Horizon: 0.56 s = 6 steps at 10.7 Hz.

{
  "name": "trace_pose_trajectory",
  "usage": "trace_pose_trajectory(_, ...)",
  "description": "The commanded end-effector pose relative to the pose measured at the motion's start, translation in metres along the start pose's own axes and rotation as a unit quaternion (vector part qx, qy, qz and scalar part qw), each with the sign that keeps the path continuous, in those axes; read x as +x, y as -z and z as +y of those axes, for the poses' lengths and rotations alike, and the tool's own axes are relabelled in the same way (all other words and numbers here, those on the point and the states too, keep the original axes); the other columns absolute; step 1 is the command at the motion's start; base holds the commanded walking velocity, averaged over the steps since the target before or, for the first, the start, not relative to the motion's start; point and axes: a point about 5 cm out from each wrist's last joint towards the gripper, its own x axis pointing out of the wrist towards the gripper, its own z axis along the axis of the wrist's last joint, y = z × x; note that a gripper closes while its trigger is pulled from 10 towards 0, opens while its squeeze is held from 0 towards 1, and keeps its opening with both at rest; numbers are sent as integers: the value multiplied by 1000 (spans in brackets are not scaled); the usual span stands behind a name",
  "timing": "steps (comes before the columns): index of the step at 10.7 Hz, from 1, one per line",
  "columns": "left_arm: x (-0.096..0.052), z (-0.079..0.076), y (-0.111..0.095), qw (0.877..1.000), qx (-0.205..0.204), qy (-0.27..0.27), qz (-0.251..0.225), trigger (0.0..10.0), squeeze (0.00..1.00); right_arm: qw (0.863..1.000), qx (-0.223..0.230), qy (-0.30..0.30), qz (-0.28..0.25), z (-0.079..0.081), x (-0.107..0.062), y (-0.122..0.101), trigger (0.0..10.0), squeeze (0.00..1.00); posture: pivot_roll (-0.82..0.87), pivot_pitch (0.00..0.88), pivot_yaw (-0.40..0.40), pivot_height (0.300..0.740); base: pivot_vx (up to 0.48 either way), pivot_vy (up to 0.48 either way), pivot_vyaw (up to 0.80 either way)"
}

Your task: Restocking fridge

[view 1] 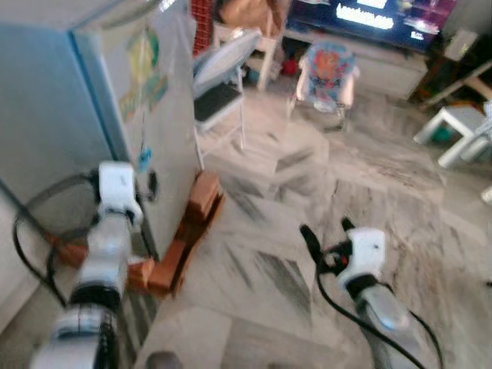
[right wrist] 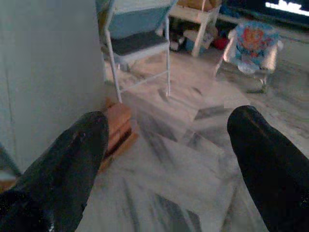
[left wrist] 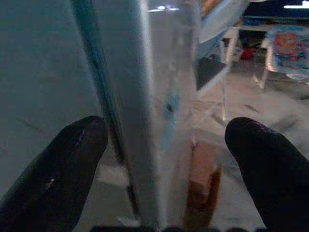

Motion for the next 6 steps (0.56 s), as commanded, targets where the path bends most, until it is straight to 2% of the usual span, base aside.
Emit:
trace_pose_trajectory(1,5,2,-4,1000,-2,-10,-1,10000,0,1000,-2,4,-7,-5,-2,-6,10000,0,-5,88,-131,740,0,0,0)
trace_pose_trajectory(4,22,4,-22,1000,-12,-13,-12,10000,0,999,0,-35,24,-2,-19,-3,10000,0,-30,125,-150,740,0,0,0)
trace_pose_trajectory(6,27,-2,-28,1000,-16,0,-16,10000,0,999,-6,-32,35,-5,-26,-2,10000,0,-50,135,-150,740,0,0,0)
